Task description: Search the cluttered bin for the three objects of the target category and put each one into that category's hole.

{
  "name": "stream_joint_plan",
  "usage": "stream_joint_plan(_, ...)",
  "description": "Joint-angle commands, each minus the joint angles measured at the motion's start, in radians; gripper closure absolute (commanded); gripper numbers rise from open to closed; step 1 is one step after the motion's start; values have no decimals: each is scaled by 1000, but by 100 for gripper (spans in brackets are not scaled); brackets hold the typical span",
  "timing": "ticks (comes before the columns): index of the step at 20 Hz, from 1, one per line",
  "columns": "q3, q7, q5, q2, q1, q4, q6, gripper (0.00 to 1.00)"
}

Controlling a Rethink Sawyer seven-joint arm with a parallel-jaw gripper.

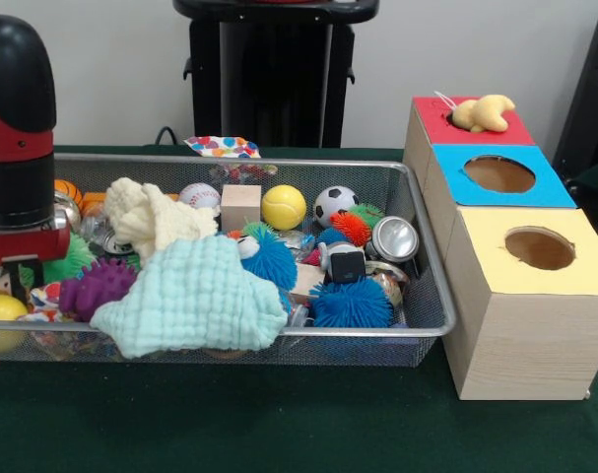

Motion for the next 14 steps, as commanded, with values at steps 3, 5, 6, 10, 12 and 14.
stream_joint_plan(3, 7, -172, -33, -32, 12, 11, 53, 100)
stream_joint_plan(5, 4, -158, -19, -79, 19, 41, 68, 100)
stream_joint_plan(6, 1, -149, -10, -109, 24, 59, 78, 100)
stream_joint_plan(10, -6, -90, 61, -214, 41, 118, 153, 100)
stream_joint_plan(12, -2, -105, 79, -244, 46, 131, 187, 100)
stream_joint_plan(14, 4, -131, 80, -253, 49, 133, 202, 100)
